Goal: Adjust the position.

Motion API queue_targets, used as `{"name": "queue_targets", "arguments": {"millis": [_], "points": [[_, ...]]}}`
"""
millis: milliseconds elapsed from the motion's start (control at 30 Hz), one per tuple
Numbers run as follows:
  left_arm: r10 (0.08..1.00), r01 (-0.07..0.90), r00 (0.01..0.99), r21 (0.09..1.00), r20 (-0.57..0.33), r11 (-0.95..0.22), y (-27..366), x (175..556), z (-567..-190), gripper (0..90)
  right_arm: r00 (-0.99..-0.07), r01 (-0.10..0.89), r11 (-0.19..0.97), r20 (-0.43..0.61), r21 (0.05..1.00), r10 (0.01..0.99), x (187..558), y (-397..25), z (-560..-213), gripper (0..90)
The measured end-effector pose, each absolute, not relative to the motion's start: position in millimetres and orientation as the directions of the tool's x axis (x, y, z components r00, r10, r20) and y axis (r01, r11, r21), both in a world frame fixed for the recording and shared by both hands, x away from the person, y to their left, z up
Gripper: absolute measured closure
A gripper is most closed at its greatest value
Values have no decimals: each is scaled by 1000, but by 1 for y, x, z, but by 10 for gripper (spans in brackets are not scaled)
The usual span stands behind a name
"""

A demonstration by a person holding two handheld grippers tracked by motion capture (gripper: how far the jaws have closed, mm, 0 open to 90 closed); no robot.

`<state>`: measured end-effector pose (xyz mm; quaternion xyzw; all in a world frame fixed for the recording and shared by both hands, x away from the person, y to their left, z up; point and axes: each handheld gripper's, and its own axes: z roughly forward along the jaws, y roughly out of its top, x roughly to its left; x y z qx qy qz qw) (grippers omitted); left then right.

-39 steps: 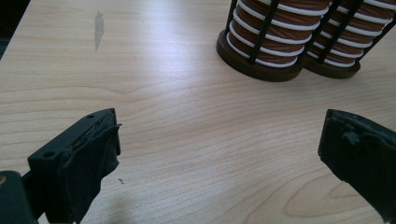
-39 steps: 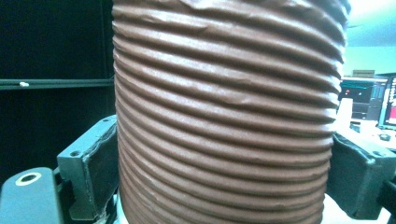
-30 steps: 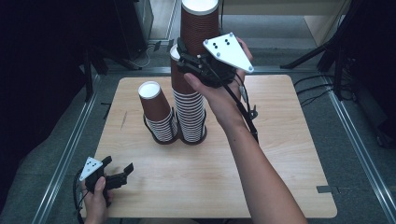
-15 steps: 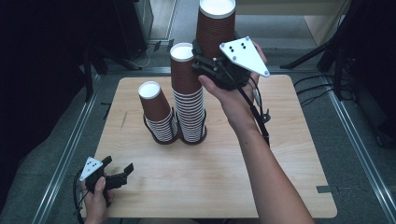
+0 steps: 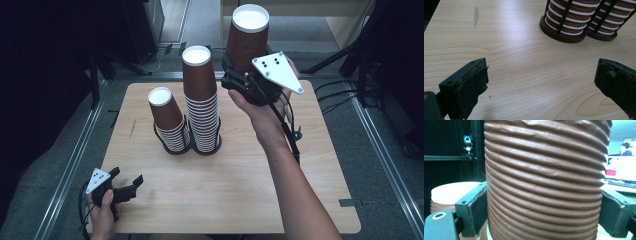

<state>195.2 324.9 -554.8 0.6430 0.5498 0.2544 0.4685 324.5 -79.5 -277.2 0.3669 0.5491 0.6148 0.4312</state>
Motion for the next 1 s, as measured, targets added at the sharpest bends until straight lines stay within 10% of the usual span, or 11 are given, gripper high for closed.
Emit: {"name": "queue_targets", "arguments": {"millis": [1000], "points": [[951,461,249,886,-185,52,325,194,-554,0,-278,-31,34,-41,999,960,291,-135,-366,106]]}}
